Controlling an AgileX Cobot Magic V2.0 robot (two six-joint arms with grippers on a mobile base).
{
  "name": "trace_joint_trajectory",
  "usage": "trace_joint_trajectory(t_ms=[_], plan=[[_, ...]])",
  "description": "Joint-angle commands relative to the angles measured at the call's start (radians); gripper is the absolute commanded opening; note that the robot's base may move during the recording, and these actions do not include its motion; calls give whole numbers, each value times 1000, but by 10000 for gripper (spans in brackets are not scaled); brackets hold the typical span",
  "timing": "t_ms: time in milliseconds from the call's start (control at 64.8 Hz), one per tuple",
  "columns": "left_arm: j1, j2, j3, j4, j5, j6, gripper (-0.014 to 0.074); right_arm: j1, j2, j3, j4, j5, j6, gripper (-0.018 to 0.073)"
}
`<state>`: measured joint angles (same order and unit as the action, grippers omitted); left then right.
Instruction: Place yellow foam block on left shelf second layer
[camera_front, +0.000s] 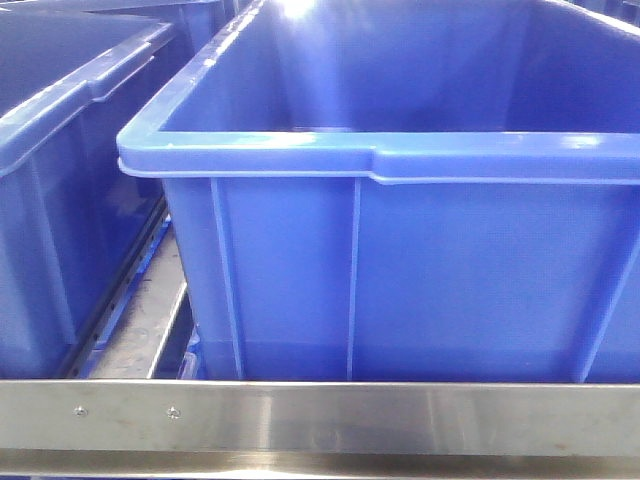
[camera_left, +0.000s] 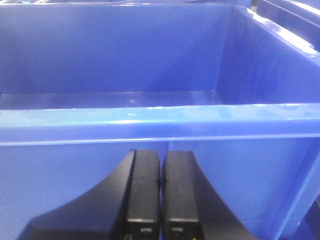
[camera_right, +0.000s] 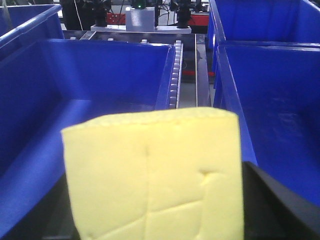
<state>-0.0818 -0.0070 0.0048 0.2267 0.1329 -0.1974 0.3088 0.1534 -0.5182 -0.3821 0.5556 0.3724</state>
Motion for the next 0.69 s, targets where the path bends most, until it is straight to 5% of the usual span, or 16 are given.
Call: trace_joint_trajectory(t_ms=[0, 340, 679], plan=[[-2, -13, 26, -3, -86, -4, 136, -5, 16, -27, -27, -79, -6, 330], [-2, -13, 26, -3, -86, -4, 136, 0, 164, -139, 37, -80, -18, 330], [-2, -13, 26, -3, -86, -4, 136, 118, 689, -446, 281, -76, -301, 330]])
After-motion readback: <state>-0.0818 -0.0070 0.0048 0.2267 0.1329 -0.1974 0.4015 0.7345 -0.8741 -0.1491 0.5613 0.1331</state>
